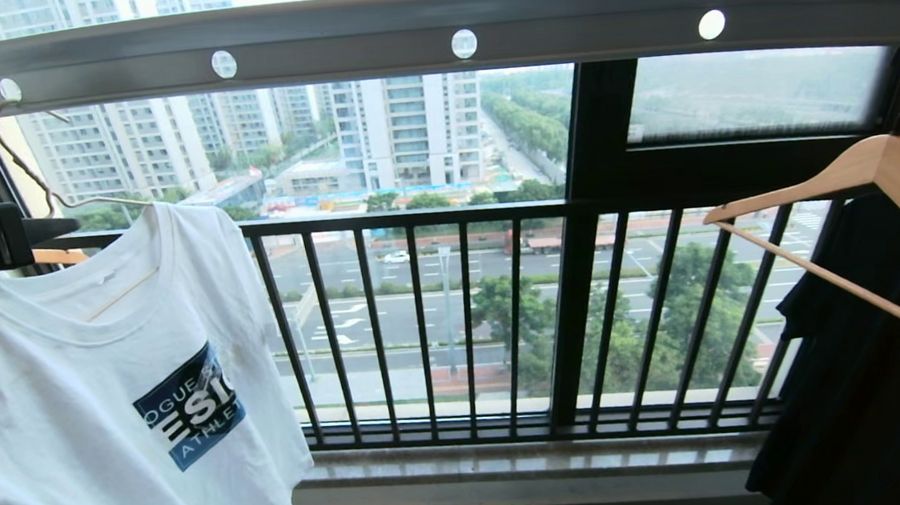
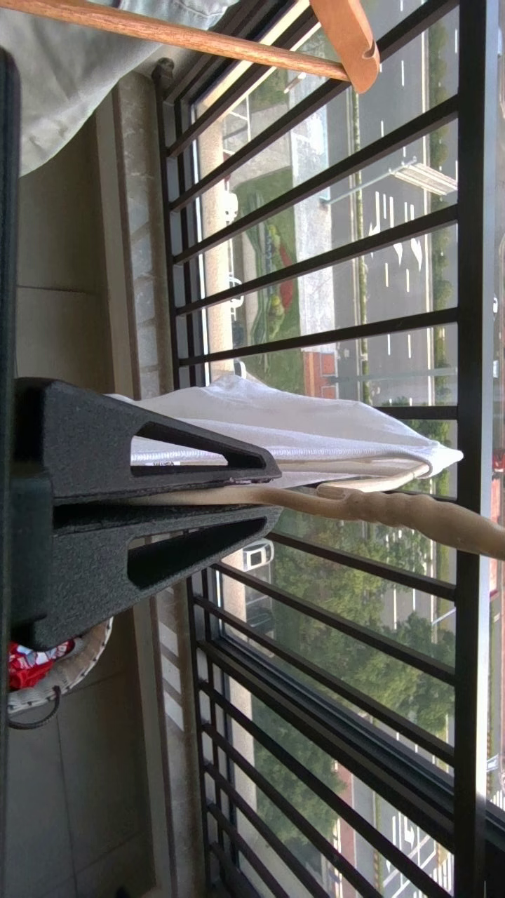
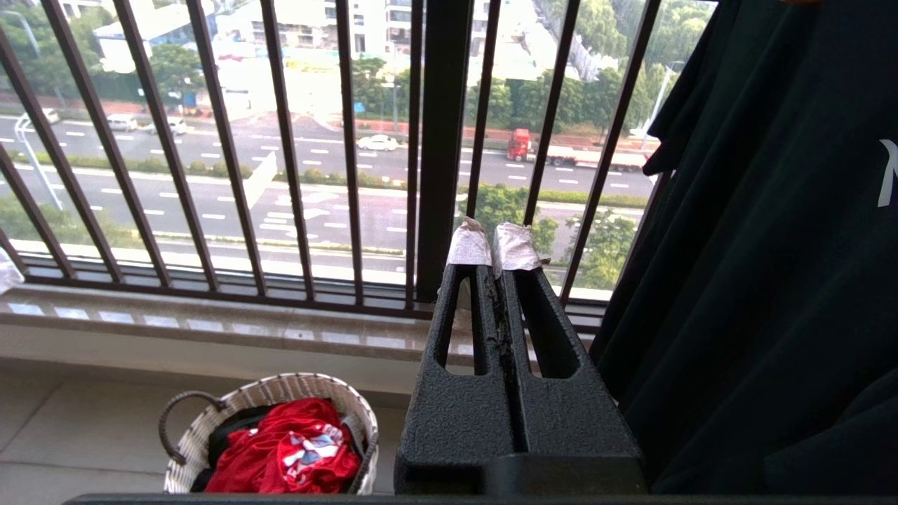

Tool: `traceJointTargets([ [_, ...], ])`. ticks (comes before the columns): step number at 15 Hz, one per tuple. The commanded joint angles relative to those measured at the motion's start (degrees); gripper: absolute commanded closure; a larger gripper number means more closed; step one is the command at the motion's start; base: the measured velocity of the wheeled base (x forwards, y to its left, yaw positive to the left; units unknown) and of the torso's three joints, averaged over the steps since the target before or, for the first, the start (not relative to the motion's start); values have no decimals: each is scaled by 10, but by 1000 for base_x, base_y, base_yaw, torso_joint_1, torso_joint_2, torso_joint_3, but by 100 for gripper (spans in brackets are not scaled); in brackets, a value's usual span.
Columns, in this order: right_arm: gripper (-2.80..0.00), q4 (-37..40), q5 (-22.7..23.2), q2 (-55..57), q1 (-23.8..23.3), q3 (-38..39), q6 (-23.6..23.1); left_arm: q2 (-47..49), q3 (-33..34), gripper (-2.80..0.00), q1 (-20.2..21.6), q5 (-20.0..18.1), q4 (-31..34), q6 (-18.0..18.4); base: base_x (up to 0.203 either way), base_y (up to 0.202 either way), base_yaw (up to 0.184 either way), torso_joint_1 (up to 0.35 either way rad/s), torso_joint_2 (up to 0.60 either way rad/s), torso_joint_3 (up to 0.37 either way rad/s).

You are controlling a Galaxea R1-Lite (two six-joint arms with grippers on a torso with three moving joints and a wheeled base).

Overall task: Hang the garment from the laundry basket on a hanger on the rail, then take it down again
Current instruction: Take the clothes off the clothes rack

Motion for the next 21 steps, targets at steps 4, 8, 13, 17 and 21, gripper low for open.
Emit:
traceJointTargets([
  [4, 0, 0, 0, 0, 0, 0, 0, 18, 38, 0, 20, 0, -119, -17, 0, 0, 0, 0, 0, 0],
  [8, 0, 0, 0, 0, 0, 0, 0, 33, 67, 0, 12, -3, -197, -50, 0, 0, 0, 0, 0, 0],
  [13, 0, 0, 0, 0, 0, 0, 0, 57, 76, 0, 12, -4, -237, -58, 0, 0, 0, 0, 0, 0],
  [17, 0, 0, 0, 0, 0, 0, 0, 93, 116, 0, 11, -3, -401, -92, 0, 0, 0, 0, 0, 0],
  [21, 0, 0, 0, 0, 0, 0, 0, 101, 130, 0, 8, -3, -462, -128, 0, 0, 0, 0, 0, 0],
])
